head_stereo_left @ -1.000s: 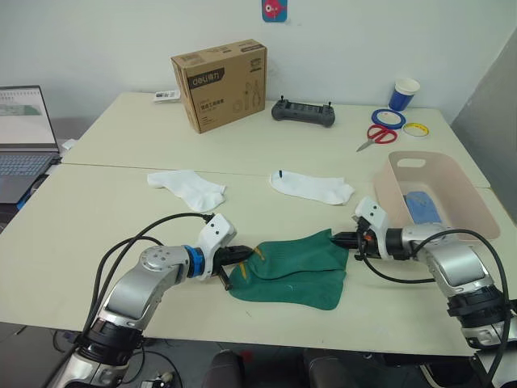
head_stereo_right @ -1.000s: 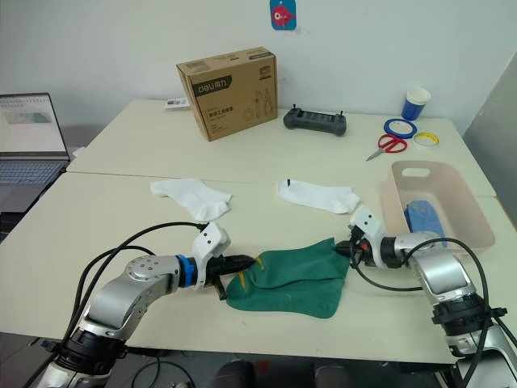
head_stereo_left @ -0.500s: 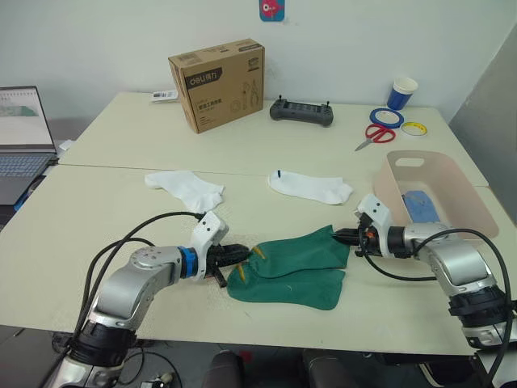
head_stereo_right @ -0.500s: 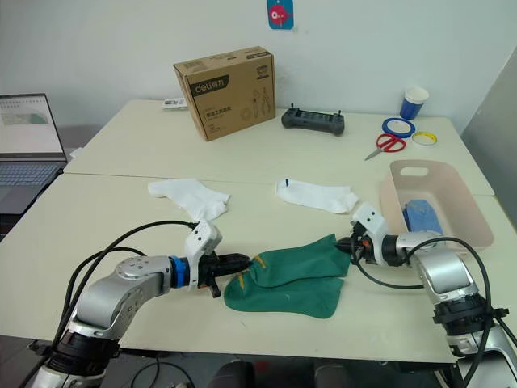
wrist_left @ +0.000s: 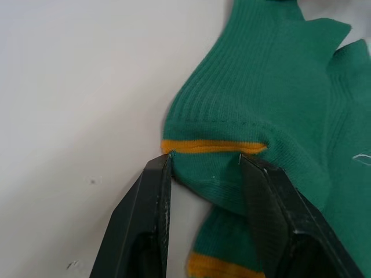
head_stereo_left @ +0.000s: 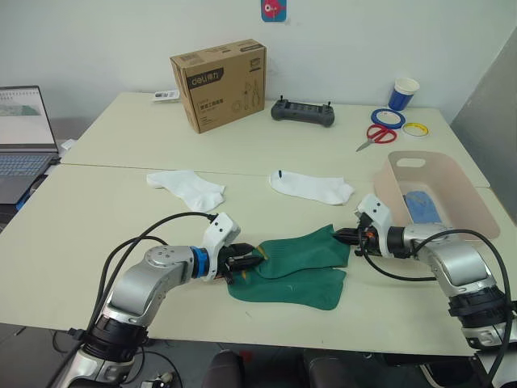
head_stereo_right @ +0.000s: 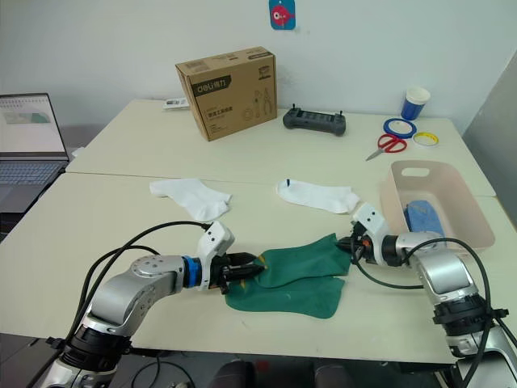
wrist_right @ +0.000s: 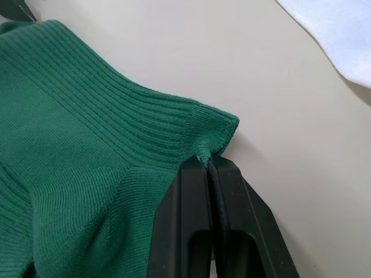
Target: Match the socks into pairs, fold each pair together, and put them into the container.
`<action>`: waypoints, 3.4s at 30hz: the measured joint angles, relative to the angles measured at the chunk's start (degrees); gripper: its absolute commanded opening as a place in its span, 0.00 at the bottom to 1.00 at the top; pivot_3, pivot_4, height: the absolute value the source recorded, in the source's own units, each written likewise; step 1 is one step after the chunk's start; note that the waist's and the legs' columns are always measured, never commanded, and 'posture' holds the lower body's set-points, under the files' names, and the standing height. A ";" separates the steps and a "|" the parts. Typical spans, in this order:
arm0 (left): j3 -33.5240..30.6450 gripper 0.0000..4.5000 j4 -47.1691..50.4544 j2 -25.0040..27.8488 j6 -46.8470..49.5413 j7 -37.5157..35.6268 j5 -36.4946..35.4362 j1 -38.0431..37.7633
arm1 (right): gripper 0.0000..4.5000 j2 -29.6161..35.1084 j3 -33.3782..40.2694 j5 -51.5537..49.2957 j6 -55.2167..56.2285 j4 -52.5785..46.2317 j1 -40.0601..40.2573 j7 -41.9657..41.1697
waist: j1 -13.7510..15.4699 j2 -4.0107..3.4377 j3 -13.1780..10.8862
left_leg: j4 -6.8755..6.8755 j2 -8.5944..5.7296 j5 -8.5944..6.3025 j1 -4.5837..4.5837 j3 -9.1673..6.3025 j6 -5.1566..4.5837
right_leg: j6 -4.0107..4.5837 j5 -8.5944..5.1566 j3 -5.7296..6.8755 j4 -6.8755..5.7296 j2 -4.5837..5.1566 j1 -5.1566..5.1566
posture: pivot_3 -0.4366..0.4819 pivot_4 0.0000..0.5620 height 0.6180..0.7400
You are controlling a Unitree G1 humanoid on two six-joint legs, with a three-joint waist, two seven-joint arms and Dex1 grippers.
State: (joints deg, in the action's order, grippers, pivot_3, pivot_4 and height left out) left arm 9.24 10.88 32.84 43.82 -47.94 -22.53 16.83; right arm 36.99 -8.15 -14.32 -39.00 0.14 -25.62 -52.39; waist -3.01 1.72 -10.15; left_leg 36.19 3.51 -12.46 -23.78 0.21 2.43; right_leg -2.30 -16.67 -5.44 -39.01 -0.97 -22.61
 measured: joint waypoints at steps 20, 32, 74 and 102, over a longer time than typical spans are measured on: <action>-6.34 0.00 0.56 3.99 -0.52 -3.93 -4.94 1.90 | 0.00 -1.56 6.21 -8.31 -11.84 -7.10 1.02 2.55 | 0.02 0.00 0.00 | -0.04 0.03 0.00 -0.05 -0.03 0.00 | 0.03 0.01 0.03 -0.01 -0.01 -0.05 | 0.48 0.27 1.00; -11.90 0.00 5.04 13.43 10.00 -10.17 -16.14 0.80 | 0.00 -2.20 26.18 -32.58 -50.01 -29.49 4.41 9.87 | -0.09 0.01 -0.01 | -0.07 0.05 0.00 -0.05 -0.09 0.00 | 0.01 -0.07 0.10 -0.01 -0.02 -0.05 | 0.48 0.27 1.00; -8.63 0.00 5.34 14.64 5.60 -8.86 -12.20 -7.65 | 0.00 -1.95 12.08 -36.32 -40.03 -24.52 6.84 23.27 | -0.21 0.02 -0.01 | -0.12 0.06 0.00 -0.50 0.04 -0.01 | 0.05 -0.09 -0.01 -0.01 -0.02 -0.61 | 0.48 0.27 1.00; -6.21 0.00 4.46 12.68 4.20 -8.55 -9.84 -5.71 | 0.00 -0.82 11.37 -36.24 -38.51 -24.90 9.42 22.80 | -0.18 0.03 0.00 | -0.09 0.06 0.00 -0.50 0.03 -0.01 | 0.03 -0.07 -0.01 -0.03 -0.03 -0.59 | 0.48 0.27 1.00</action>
State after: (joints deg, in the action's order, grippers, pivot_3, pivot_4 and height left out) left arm 3.03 15.34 45.53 48.02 -56.49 -32.38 11.11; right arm 36.17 3.22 -50.56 -77.52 -24.75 -16.20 -29.58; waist -3.19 1.75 -10.15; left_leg 36.10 3.57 -12.46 -24.28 0.24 2.42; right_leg -2.27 -16.74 -5.46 -39.04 -1.00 -23.20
